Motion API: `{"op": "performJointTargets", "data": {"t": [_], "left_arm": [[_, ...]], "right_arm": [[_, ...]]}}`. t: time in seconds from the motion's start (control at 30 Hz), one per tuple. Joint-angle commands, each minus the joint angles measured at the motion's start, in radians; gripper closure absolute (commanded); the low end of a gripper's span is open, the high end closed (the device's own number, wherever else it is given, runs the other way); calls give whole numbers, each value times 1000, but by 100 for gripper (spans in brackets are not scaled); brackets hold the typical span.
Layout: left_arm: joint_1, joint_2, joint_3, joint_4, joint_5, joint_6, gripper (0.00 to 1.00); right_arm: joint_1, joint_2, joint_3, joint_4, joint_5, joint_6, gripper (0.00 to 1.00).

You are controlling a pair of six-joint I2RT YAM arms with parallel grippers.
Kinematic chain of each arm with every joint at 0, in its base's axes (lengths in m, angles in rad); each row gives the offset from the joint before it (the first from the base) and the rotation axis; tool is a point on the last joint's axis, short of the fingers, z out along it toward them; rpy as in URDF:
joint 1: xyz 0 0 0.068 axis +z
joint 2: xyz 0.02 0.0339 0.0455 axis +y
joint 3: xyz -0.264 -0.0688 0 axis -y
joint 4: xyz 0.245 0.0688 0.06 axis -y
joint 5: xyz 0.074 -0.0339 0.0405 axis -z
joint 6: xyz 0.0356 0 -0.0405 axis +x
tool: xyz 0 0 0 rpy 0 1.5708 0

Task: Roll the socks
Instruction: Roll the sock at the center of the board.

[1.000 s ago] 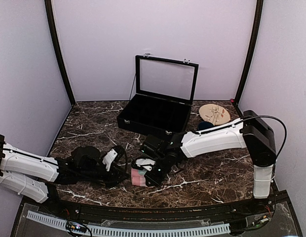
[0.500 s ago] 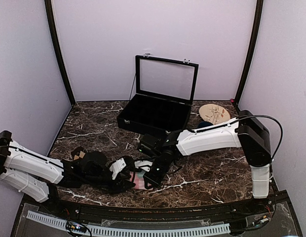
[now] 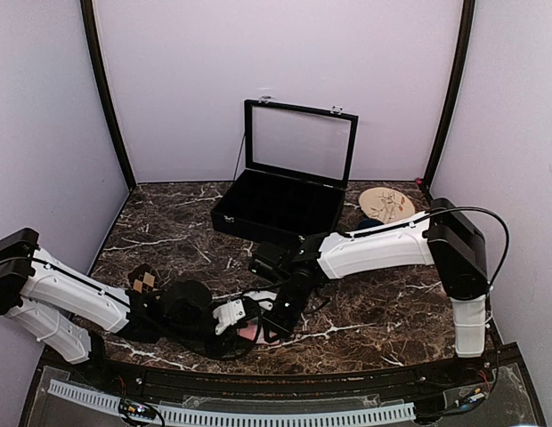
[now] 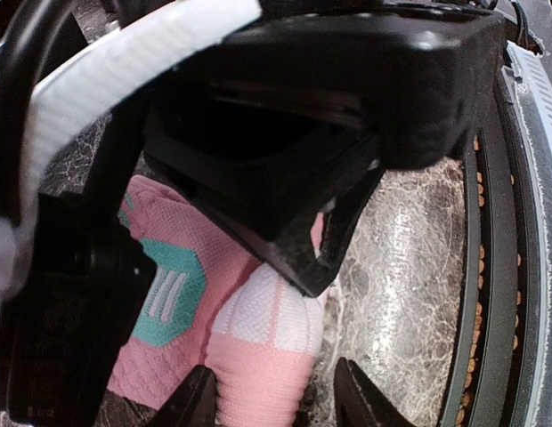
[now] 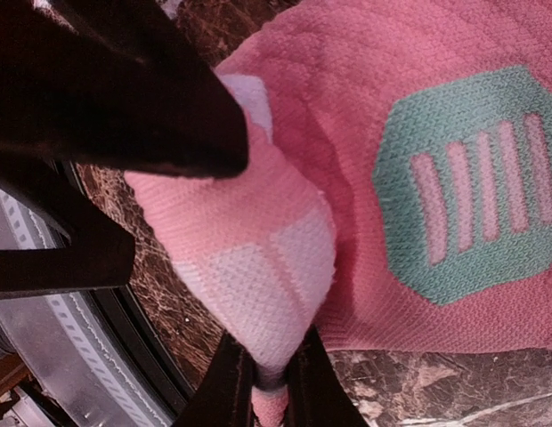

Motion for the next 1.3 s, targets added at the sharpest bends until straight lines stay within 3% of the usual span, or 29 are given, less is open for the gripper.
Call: {"op": "performJointTargets", "data": {"t": [0.0, 0.5, 0.97, 1.27], "left_arm": [[-17, 3, 23, -4, -62, 69, 53], [-38, 84, 52, -25, -47, 130, 56], [-38, 129, 60, -55, -58, 77, 88], [-4, 92, 35, -64, -11, -37, 95]], "right_arm": [[-5, 19, 24, -8, -29, -23, 94], [-14, 21, 24, -17, -62, -48, 96], [-36, 11, 7, 4, -91, -41, 95], [-64, -71, -90, 91, -98, 5, 73]]}}
